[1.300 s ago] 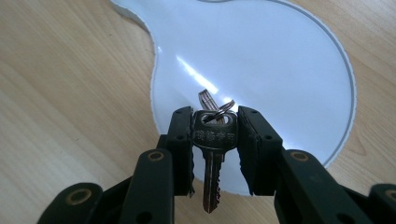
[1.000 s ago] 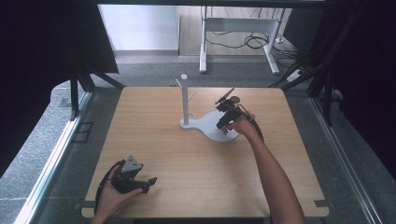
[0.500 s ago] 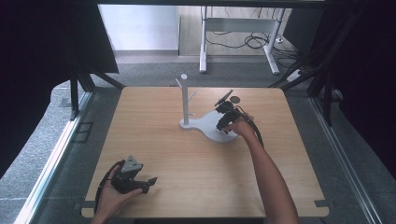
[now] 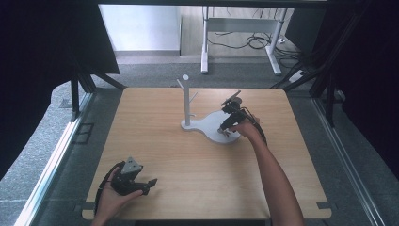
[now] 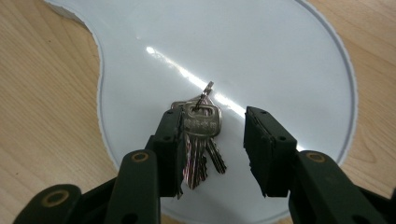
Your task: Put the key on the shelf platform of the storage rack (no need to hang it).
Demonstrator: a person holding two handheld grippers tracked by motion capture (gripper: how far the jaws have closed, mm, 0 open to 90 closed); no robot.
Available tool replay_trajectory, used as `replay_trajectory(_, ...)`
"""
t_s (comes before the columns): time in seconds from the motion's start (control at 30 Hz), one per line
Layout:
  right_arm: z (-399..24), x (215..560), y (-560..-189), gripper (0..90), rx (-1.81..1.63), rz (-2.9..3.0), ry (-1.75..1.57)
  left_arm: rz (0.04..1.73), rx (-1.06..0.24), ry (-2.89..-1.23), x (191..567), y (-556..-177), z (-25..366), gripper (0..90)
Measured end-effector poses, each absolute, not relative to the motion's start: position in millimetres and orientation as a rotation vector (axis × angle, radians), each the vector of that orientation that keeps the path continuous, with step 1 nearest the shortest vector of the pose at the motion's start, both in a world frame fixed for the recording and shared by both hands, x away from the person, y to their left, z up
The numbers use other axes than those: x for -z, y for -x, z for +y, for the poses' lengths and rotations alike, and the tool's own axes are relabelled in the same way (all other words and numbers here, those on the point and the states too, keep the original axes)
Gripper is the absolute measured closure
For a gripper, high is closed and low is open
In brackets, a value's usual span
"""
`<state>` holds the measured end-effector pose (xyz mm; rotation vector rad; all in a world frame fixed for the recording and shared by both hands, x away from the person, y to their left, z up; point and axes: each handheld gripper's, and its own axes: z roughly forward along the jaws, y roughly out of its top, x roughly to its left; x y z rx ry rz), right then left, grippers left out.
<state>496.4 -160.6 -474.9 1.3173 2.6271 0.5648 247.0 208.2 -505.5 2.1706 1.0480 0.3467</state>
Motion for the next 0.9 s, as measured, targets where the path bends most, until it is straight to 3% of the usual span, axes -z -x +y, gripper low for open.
replay_trajectory(0.37, -169.1, 458.6, -478.0, 56.5, -0.592, 2.647, -1.292, 1.047, -0.356, -2.166, 502.5, -245.5, 208.8, 23.7)
replay_trajectory(0.9, -203.1, 458.0, -422.1, 51.9, -0.677, 2.656, -1.278, 1.041, -0.355, -2.168, 502.0, -246.4, 209.0, 23.7)
